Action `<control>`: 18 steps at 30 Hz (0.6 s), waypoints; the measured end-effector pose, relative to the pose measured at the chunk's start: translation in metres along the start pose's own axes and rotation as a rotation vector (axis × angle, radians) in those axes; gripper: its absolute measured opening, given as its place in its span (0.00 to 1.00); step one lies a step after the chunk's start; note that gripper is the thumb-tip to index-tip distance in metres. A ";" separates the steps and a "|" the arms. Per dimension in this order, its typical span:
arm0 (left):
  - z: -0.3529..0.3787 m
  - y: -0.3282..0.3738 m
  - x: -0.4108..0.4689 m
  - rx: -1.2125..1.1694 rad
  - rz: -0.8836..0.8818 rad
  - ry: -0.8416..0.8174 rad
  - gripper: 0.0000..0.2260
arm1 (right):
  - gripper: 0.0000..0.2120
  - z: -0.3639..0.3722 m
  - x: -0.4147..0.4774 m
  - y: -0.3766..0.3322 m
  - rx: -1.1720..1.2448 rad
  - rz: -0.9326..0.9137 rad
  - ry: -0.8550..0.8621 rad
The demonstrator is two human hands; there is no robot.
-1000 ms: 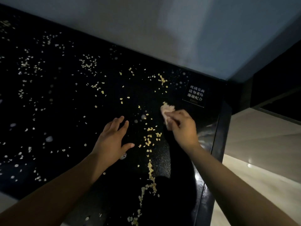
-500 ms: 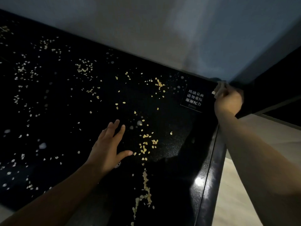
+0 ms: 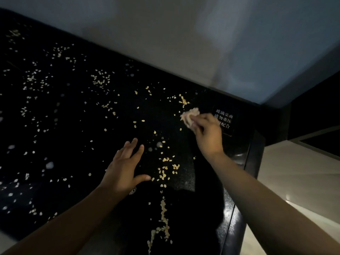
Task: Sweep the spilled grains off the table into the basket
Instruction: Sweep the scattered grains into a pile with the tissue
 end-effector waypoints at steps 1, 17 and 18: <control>0.000 0.000 0.000 0.000 0.001 -0.003 0.42 | 0.12 0.007 -0.010 -0.005 0.047 0.006 -0.048; 0.002 -0.001 0.004 0.061 0.035 0.014 0.42 | 0.14 -0.033 0.092 0.031 0.064 0.227 0.254; 0.002 -0.001 0.004 0.062 0.035 0.013 0.42 | 0.14 -0.021 0.090 0.019 0.054 0.166 0.205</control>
Point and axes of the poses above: each hand's wrist, its own x-axis towards the middle knuckle, its own z-axis out of the palm, y = z × x, the point moved 10 cm from there along x, towards the middle knuckle, and after that the axes turned 12 degrees about -y, right-handed, at the moved point
